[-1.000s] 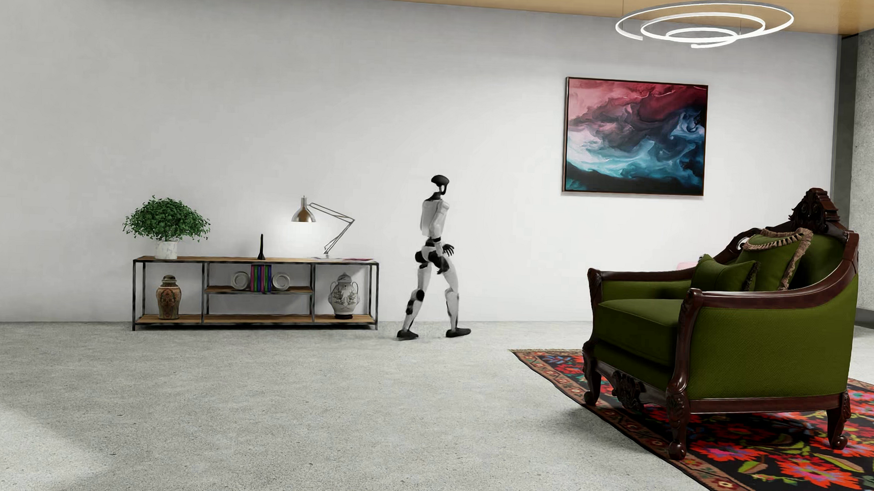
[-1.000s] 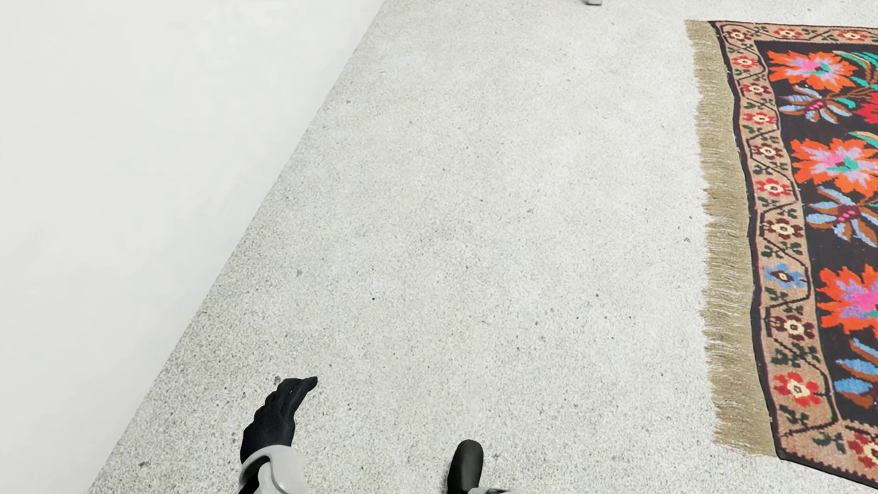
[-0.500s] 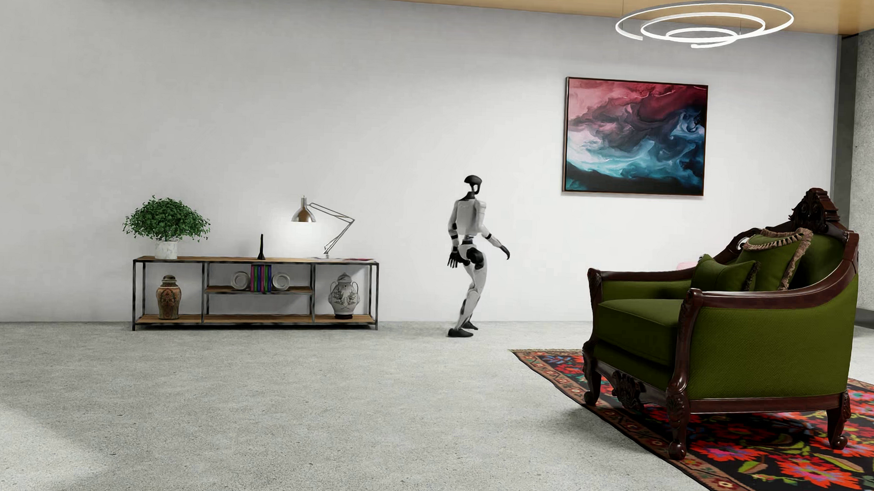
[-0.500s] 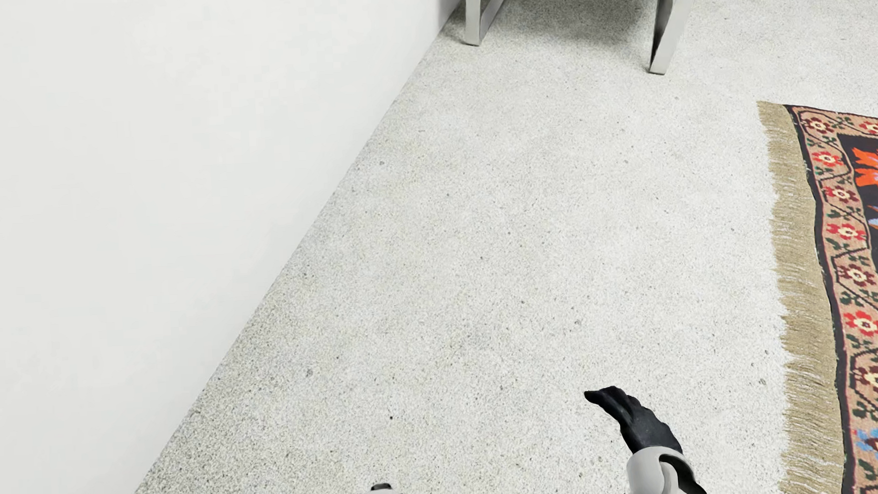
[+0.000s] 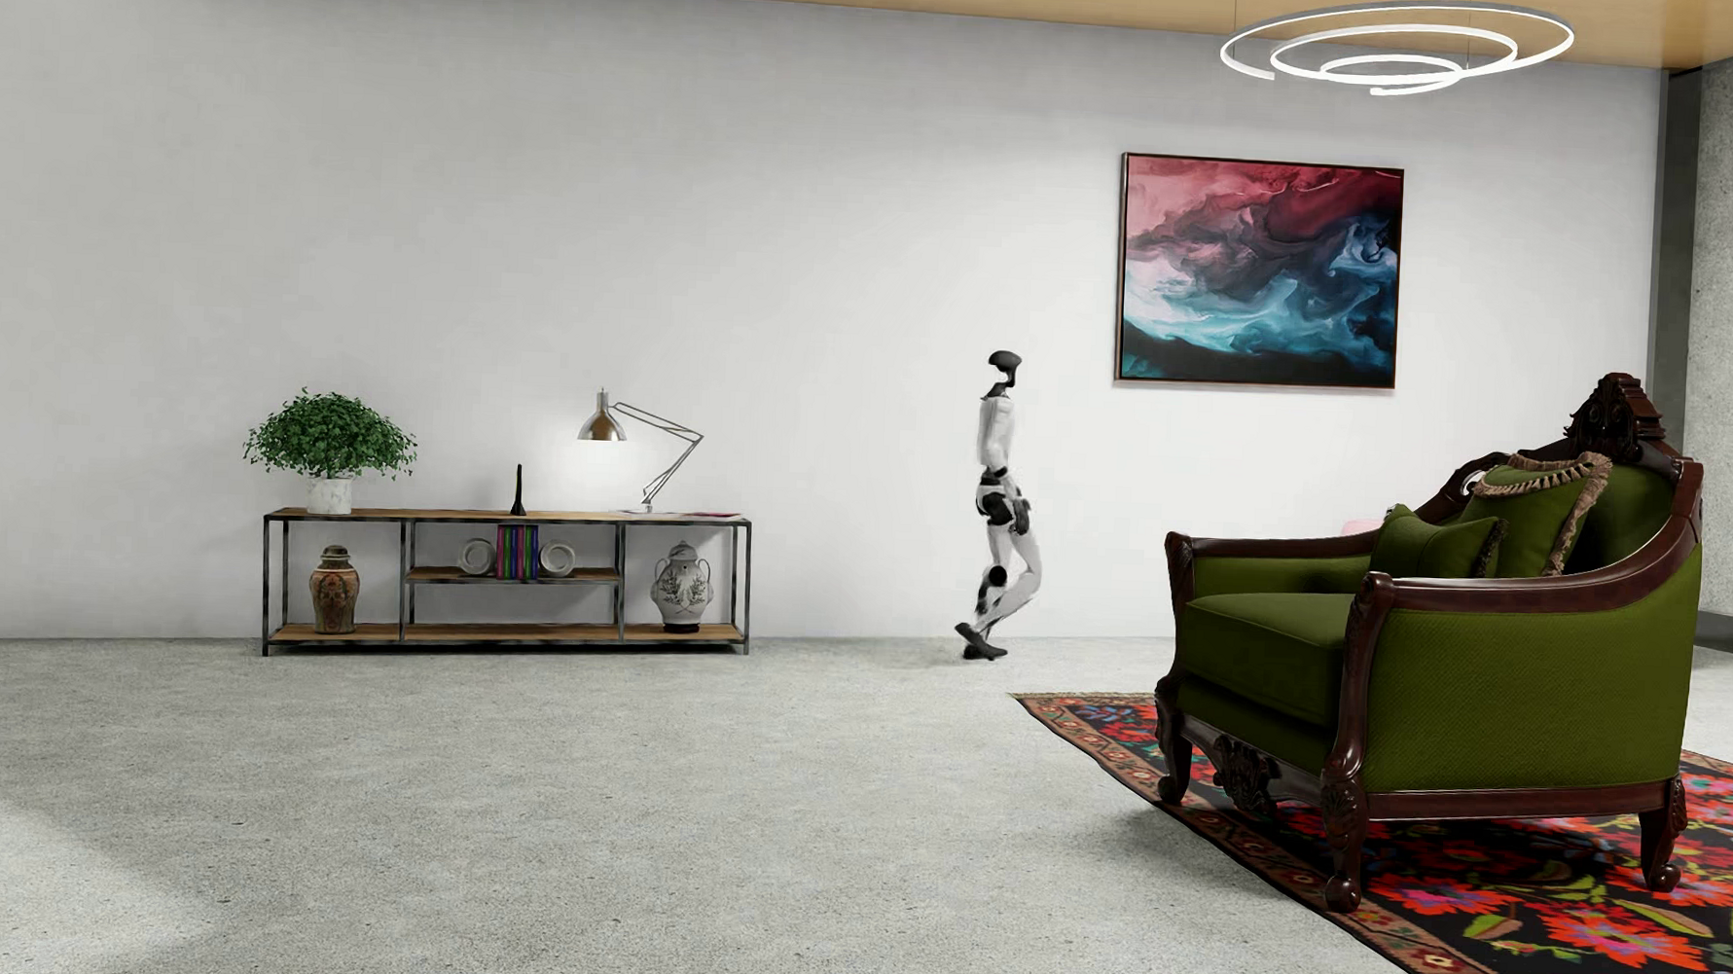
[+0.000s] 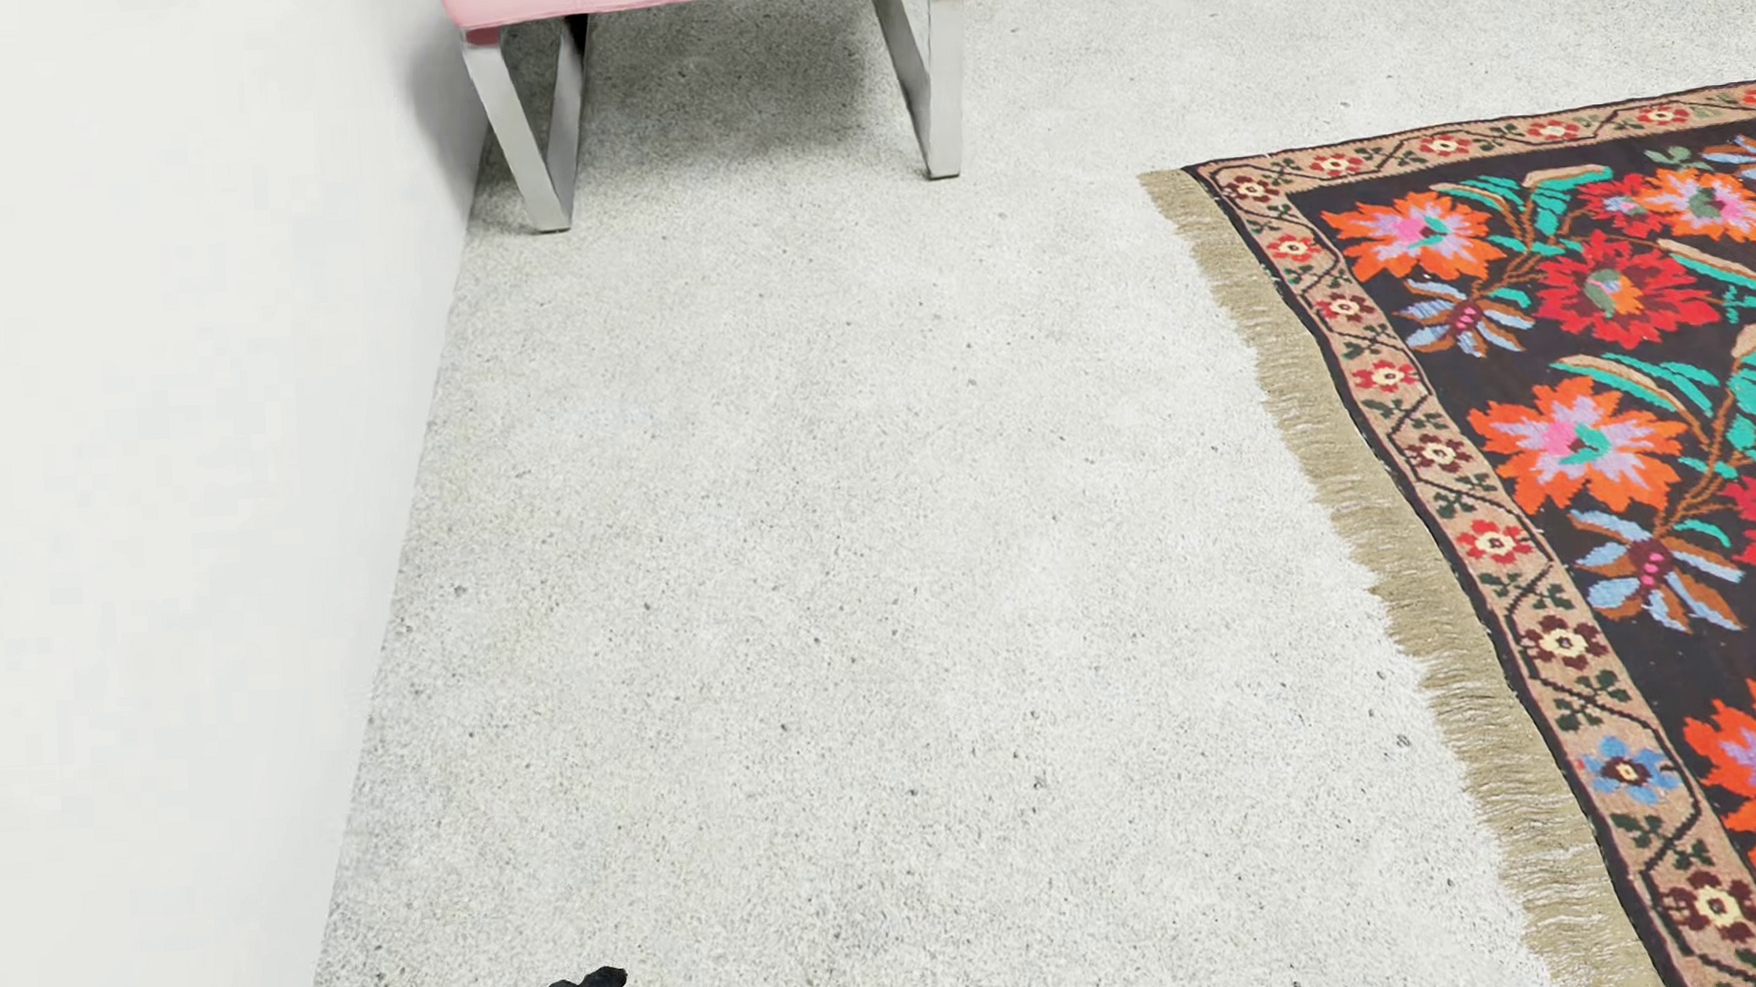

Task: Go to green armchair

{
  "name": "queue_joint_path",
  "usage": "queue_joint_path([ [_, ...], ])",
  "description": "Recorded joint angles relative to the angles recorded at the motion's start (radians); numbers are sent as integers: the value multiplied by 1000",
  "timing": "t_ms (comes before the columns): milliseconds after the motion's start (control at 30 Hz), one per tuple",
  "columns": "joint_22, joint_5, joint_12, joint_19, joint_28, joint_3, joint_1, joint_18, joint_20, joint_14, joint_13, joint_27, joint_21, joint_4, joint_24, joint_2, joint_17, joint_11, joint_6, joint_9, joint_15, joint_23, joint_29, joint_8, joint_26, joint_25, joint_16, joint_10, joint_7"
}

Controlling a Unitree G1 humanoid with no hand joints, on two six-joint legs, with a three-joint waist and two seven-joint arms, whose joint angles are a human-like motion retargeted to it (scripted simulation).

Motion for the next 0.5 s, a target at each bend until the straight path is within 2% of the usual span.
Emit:
queue_joint_path([
  [33,-41,27,-25,19,17,-16,22,-10,24,-30,39,-3,-73,0,-22,-37,18,-91,2,-1,-46,-27,-61,-20,-16,35,8,14,2],
  [100,-120,69,-61,-1,51,-43,75,-11,37,-73,97,-2,-139,-1,-66,-66,44,-390,9,-7,-82,-53,-115,-112,-59,47,36,11,6],
  [133,-154,91,-77,10,59,-52,105,-15,22,-89,117,3,-148,-4,-78,-56,58,-586,14,-11,-69,-46,-116,-182,-77,39,55,-3,6],
  [167,-180,111,-92,0,58,-55,141,-25,3,-94,128,7,-140,-5,-86,-33,73,-784,19,-17,3,-28,-94,-285,-87,23,75,-34,5],
  [200,-198,126,-105,4,55,-52,177,-39,-14,-95,138,8,-124,-6,-94,-6,88,-951,25,-23,82,-3,-50,-420,-85,4,87,-63,5],
  [233,-209,132,-112,29,54,-48,208,-52,-23,-100,144,3,-104,-9,-107,14,97,-1045,31,-28,128,19,-3,-534,-79,-24,88,-71,2],
  [267,-218,130,-108,-117,58,-48,232,-62,-22,-108,145,-2,-87,-9,-126,21,103,-1031,38,-30,126,39,47,-557,-78,-50,77,-58,-5],
  [300,-216,133,-95,-185,63,-49,258,-74,-26,-108,141,-10,-75,3,-132,37,116,-995,47,-31,95,53,83,-559,-72,-69,69,-40,-18],
  [333,-203,148,-74,-191,72,-51,276,-88,-34,-87,132,-17,-72,33,-131,70,134,-976,61,-32,70,64,104,-567,-62,-84,59,-3,-29],
  [400,-122,192,-17,-156,83,-58,228,-122,-70,45,93,-6,-103,124,-126,140,170,-959,96,-30,17,60,93,-575,-27,-103,24,208,-52],
  [433,-66,216,2,-142,20,-62,158,-171,-142,137,72,-12,-126,178,-95,172,189,-958,110,-27,-9,38,69,-586,4,-103,28,373,-87],
  [467,-29,239,19,-129,-69,-65,82,-250,-222,204,43,-26,-137,233,-50,205,200,-963,122,-23,-30,11,43,-592,23,-101,43,548,-114],
  [500,-24,259,48,-115,-121,-66,3,-284,-255,265,0,-44,-139,286,-23,236,207,-965,133,-17,-49,-18,14,-587,38,-91,50,709,-125],
])
